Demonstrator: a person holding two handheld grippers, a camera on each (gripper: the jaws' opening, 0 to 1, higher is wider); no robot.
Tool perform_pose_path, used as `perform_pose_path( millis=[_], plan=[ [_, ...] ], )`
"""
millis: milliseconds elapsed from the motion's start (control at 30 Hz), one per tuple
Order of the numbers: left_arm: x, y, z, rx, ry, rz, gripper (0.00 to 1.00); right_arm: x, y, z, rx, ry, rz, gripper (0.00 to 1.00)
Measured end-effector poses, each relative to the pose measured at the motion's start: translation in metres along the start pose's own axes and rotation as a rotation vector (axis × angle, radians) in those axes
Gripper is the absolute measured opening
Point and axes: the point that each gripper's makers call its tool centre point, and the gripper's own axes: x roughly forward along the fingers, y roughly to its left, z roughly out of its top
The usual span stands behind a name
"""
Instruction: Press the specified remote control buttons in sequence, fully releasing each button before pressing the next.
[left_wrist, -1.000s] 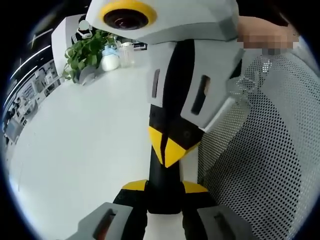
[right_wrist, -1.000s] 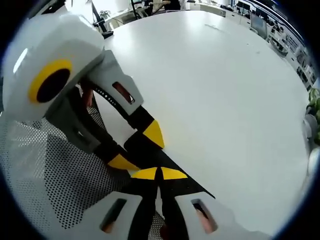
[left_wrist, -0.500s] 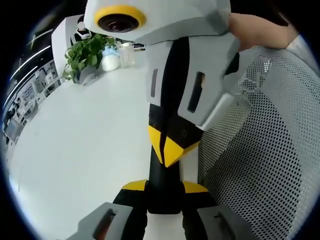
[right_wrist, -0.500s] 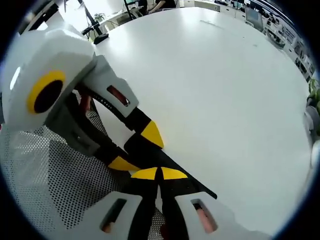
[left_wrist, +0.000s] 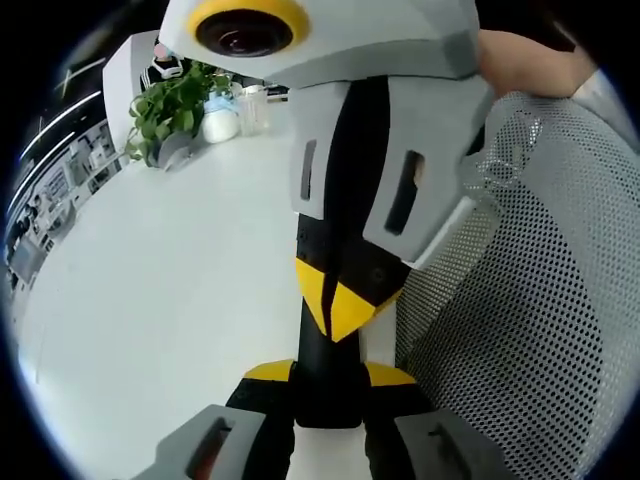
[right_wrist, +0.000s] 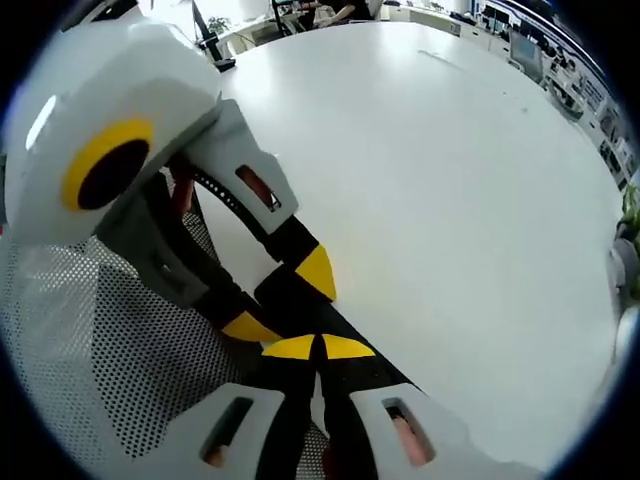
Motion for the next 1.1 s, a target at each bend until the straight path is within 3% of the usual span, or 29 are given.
perform_pose_path(
  millis=[233, 433, 767, 1100],
  plan=[
    [0.0000, -0.0001, -0.0001, 0.004, 0.002, 0.001, 0.25, 0.0006, 0.0007, -0.0004, -0.008, -0.009, -0.008, 0.00],
    [0.0005, 0.0003, -0.0003, 0.004, 0.002, -0.001, 0.25, 0.0004, -0.0011, -0.0002, 0.080, -0.035, 0.017, 0.00],
    [0.0002, 0.0002, -0.0001, 0.001, -0.003, 0.000, 0.25, -0.0002, -0.0014, 0.0001, 0.127, -0.026, 0.036, 0.00],
    [0.0005, 0.0000, -0.0001, 0.007, 0.005, -0.001, 0.25, 0.0005, -0.0005, -0.0001, 0.070, -0.024, 0.023, 0.00]
  ],
)
